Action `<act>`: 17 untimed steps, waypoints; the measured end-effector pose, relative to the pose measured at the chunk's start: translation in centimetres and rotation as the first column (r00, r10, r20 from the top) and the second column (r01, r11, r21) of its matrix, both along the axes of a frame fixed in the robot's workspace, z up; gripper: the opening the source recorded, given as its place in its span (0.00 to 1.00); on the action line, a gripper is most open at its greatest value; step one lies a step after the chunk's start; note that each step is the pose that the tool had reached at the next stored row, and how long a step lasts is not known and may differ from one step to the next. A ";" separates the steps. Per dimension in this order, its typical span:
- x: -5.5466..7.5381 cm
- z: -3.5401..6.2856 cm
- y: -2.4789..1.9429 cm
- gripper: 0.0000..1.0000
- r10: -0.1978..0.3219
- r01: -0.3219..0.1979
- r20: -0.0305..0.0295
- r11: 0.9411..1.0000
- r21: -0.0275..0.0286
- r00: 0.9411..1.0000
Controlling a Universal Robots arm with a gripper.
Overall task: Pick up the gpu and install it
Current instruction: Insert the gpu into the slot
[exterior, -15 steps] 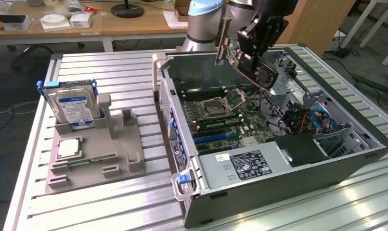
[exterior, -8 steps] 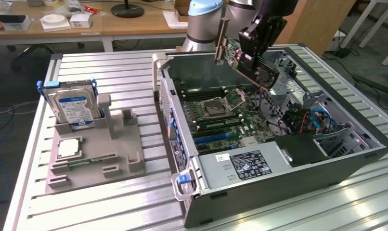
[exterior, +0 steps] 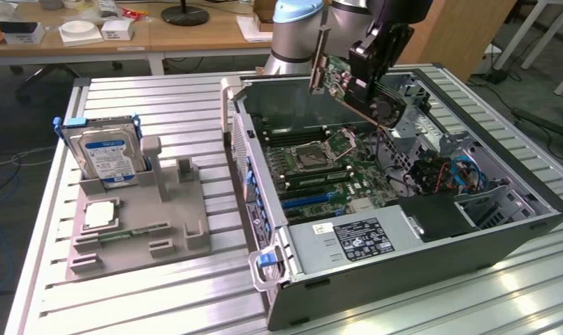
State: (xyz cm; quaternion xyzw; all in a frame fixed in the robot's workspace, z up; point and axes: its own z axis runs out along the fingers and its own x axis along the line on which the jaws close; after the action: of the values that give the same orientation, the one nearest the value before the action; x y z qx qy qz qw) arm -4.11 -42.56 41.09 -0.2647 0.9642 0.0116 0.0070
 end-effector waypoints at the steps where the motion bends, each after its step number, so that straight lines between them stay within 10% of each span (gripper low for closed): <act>1: 0.0 0.00 -0.01 0.27 0.008 -0.008 0.000 1.000 0.000 1.000; 17: 0.0 0.00 -0.04 0.27 0.135 -0.135 0.000 0.991 0.000 0.991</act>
State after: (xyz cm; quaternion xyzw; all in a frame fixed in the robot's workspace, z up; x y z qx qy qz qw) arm -4.12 -42.60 41.09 -0.3292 0.9442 0.0120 0.0063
